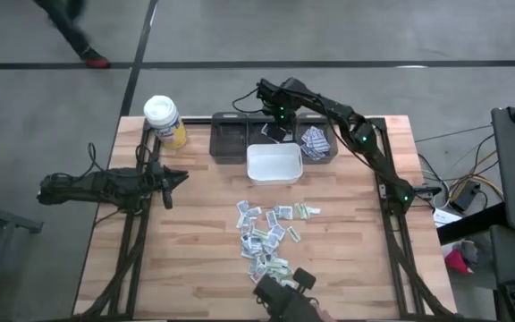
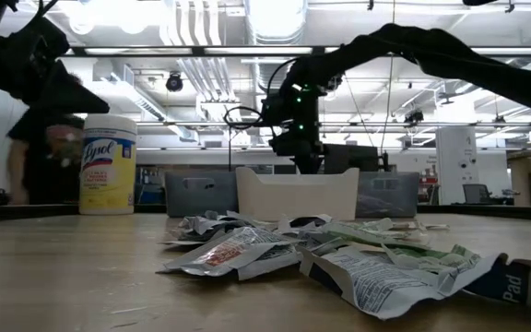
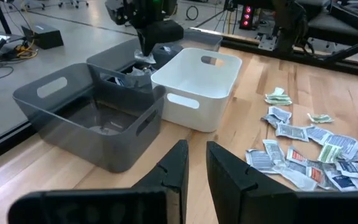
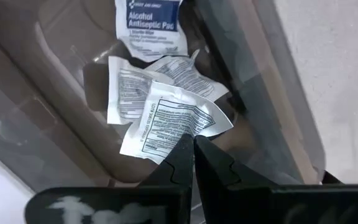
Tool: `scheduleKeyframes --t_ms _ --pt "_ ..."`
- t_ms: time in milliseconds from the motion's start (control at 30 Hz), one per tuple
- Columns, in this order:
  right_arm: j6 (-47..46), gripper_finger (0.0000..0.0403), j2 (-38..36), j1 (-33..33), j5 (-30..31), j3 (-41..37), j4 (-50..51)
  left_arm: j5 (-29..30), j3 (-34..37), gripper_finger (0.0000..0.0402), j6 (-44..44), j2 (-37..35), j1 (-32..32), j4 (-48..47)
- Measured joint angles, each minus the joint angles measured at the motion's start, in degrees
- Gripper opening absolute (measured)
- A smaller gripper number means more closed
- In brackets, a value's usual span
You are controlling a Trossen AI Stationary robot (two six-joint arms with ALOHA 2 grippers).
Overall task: Pick & Place First Aid Supplies
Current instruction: Put the alcohol pad into the middle black bin
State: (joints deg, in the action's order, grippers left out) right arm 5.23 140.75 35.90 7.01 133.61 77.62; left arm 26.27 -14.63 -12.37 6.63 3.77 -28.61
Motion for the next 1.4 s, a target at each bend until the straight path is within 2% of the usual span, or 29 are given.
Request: scheduleKeyframes --t_ms 500,867,1067,1400 --pt "2.36 0.0012 0.0 -0.06 -1.49 -0.7 -0.04 0.01 0.0 0.0053 -0.06 0.0 0.0 -0.45" --pt "2.32 0.007 0.0 -0.13 -1.55 -0.4 0.25 0.01 0.0 0.0053 -1.3 0.0 0.0 -0.43" --pt "2.03 0.0091 -0.93 -0.27 -1.52 1.24 4.19 -0.01 0.0 0.0053 -1.54 0.0 0.0 -0.4" --pt "-2.44 0.0079 -7.31 -2.59 -1.58 1.32 4.86 -0.01 0.0 0.0053 -1.55 0.0 0.0 -0.4"
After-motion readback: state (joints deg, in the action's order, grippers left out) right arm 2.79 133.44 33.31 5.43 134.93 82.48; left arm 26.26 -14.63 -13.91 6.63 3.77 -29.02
